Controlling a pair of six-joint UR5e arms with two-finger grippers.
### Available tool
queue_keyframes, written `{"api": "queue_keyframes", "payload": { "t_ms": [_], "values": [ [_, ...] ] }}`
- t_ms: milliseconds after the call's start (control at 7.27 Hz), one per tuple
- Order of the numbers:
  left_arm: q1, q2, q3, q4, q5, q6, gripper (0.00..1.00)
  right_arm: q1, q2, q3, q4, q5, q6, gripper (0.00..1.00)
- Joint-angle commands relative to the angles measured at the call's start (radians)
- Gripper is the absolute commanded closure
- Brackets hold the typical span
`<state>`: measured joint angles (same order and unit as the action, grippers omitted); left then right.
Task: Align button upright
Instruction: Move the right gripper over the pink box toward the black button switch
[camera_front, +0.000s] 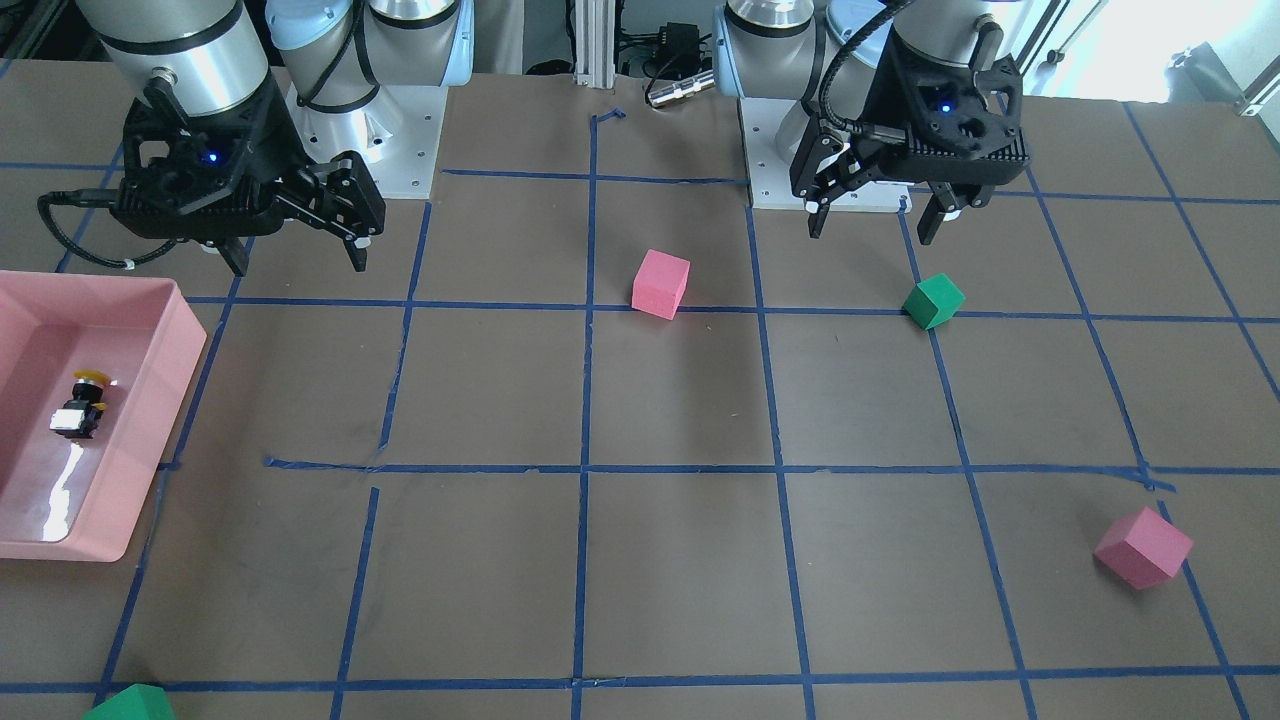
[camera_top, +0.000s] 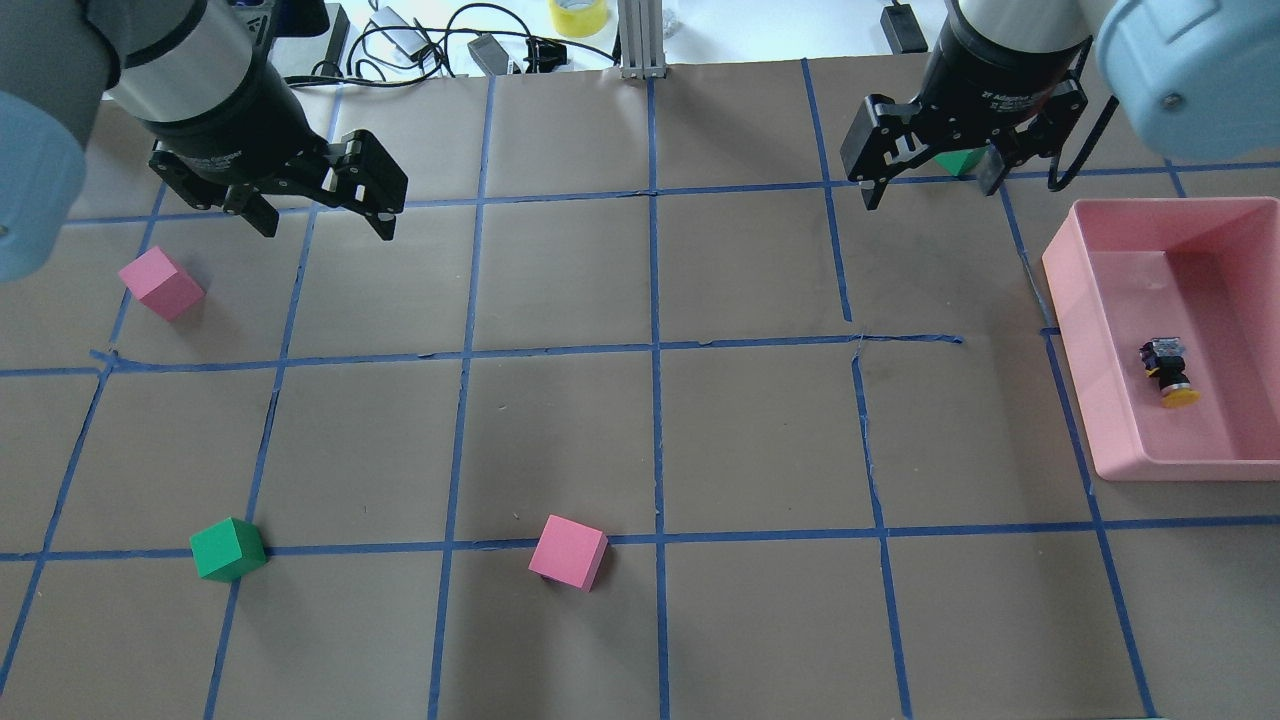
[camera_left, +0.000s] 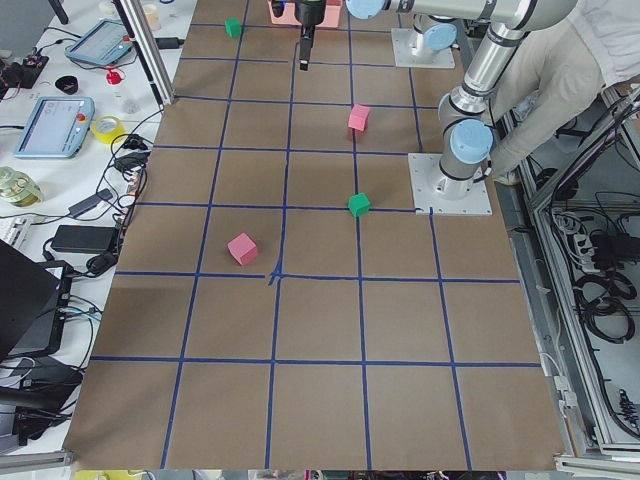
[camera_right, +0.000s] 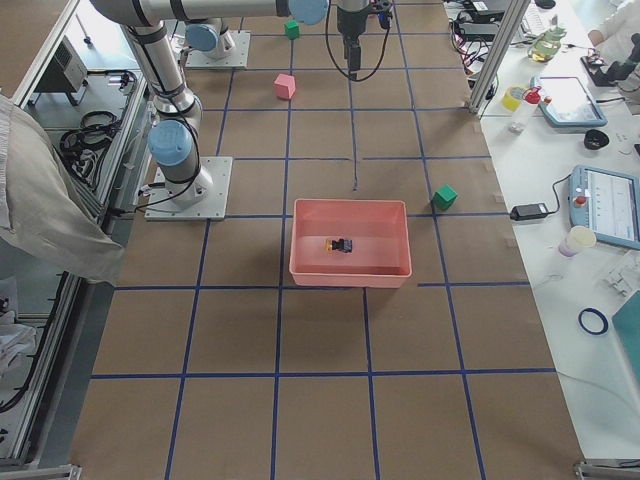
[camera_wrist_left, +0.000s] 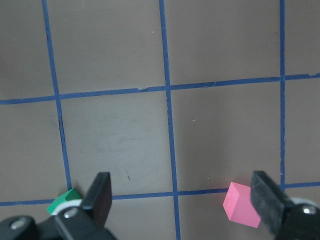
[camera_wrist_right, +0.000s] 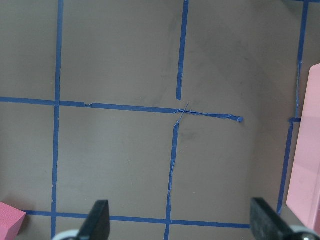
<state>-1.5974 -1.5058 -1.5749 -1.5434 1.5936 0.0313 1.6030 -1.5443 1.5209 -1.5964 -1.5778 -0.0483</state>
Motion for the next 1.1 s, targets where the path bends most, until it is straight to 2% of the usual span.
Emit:
{"api": "queue_keyframes", "payload": {
  "t_ms": [0,825,962],
  "values": [
    [-0.001,-0.004,-0.002,-0.036,-0.001,-0.002,0.0,-0.001,0.003,0.002,-0.004,0.001,-0.001,0.0],
    [-0.004,0.019,-0.016,-0.05,-0.001,0.036,0.0,-0.014,0.01,-0.01,-0.011,0.001,-0.005,0.0],
    [-0.003,0.018,-0.013,-0.049,-0.001,0.085,0.0,-0.055,0.01,-0.01,-0.002,0.004,-0.005,0.0]
  ]
}}
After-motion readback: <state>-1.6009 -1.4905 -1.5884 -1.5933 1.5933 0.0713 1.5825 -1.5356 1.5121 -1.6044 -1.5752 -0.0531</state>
